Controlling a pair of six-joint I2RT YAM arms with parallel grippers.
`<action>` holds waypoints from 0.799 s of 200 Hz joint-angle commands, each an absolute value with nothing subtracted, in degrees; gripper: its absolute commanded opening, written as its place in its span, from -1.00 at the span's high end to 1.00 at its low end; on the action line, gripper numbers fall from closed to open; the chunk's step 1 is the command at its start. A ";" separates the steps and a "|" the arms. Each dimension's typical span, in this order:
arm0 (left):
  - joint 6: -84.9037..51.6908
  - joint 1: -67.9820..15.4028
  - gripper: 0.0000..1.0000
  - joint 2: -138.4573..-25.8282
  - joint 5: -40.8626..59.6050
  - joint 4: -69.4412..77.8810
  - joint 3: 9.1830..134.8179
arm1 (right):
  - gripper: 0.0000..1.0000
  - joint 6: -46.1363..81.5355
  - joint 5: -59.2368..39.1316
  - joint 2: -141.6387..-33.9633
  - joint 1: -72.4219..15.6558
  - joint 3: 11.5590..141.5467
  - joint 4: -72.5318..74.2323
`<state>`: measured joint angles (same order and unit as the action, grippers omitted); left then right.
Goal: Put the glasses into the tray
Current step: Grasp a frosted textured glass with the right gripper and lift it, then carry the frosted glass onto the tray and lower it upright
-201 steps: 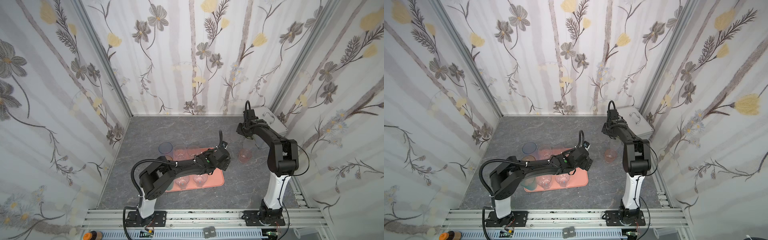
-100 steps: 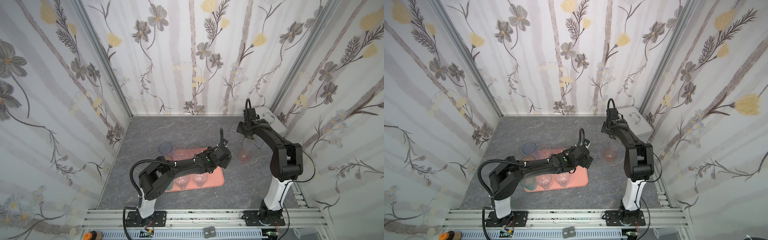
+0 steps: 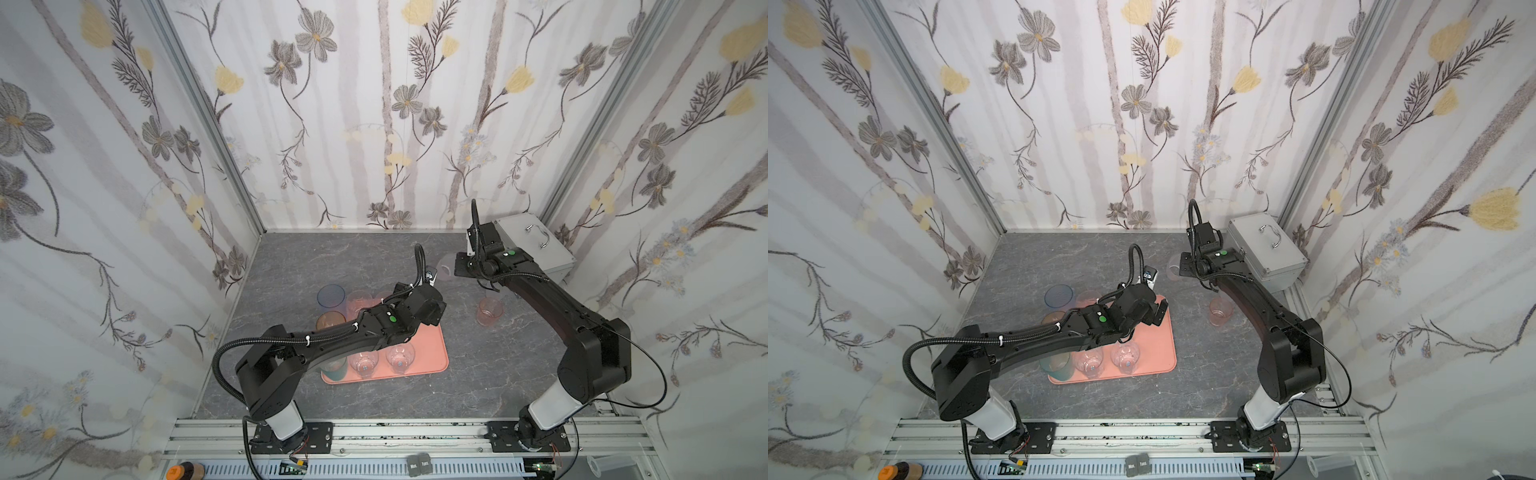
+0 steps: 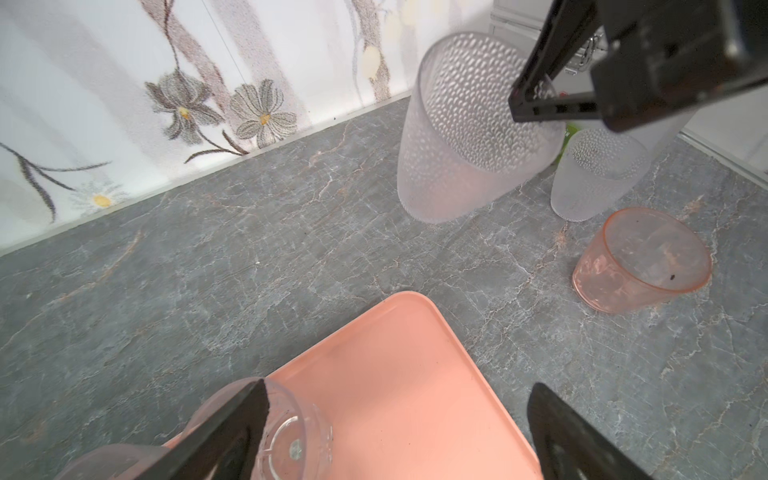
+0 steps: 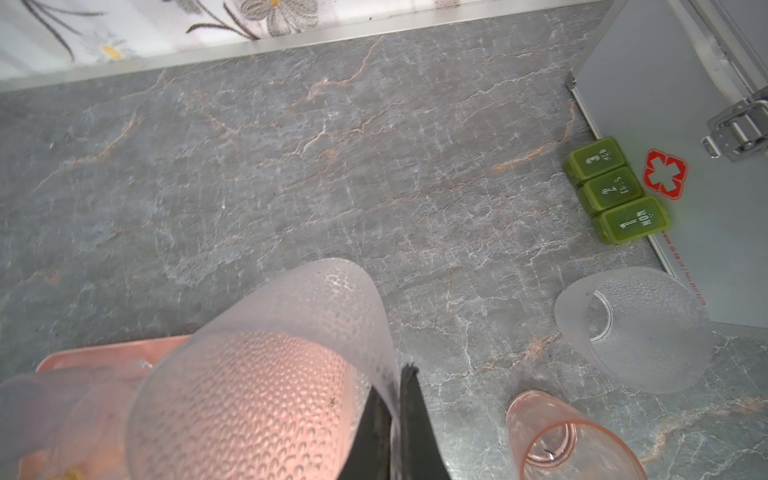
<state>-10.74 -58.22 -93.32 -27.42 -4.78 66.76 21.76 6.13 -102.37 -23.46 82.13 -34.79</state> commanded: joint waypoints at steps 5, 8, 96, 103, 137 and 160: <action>-11.66 -57.77 -1.00 -90.90 -29.36 -4.57 64.95 | 1.00 18.68 6.15 -102.07 -26.47 81.87 -38.29; -11.76 -57.68 -1.00 -90.76 -29.37 -4.57 64.69 | 1.00 18.43 6.27 -102.17 -26.72 81.78 -38.64; -14.75 -57.49 -1.00 -88.11 -28.79 -4.48 60.52 | 1.00 16.88 5.28 -109.21 -31.27 81.88 -39.99; -14.85 -57.49 -1.00 -88.11 -28.74 -4.48 60.39 | 1.00 16.77 5.27 -109.94 -31.35 82.05 -39.86; -15.29 -57.51 -1.00 -88.50 -28.15 -4.48 60.30 | 1.00 16.36 5.36 -113.34 -31.55 83.85 -39.99; -15.69 -57.57 -1.00 -88.75 -27.95 -4.48 60.21 | 1.00 16.20 5.36 -114.95 -31.64 84.74 -39.99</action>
